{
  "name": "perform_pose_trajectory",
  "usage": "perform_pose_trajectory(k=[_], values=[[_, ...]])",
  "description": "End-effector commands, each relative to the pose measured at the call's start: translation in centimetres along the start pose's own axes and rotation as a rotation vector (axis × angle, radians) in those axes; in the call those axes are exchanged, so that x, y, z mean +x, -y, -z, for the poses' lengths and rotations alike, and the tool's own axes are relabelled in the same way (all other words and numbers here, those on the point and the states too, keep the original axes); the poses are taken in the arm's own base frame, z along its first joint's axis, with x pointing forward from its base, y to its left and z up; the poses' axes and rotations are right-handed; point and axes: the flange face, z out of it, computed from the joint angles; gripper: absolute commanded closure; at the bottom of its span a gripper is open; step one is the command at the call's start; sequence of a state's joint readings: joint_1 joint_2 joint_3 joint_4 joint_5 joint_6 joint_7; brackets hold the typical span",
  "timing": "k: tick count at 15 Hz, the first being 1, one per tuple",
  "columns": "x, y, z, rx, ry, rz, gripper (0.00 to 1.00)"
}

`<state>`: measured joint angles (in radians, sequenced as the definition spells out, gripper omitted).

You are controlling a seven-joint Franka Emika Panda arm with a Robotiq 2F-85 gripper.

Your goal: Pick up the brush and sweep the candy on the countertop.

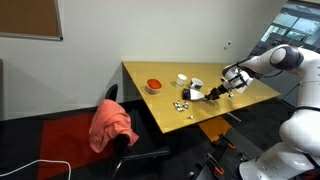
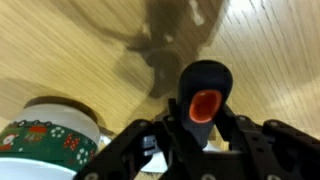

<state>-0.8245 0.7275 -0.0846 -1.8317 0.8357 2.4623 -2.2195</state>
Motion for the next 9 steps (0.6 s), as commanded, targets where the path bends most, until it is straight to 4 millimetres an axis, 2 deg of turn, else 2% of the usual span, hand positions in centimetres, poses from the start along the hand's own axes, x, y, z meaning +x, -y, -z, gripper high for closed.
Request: perform_pose_trajectory(k=[1,9], values=[[3.1,1.5,2.7,0.01,-0.017,0.027,0.86],[8.0,3.7,4.6,0.032,-0.086,0.102,0.86]])
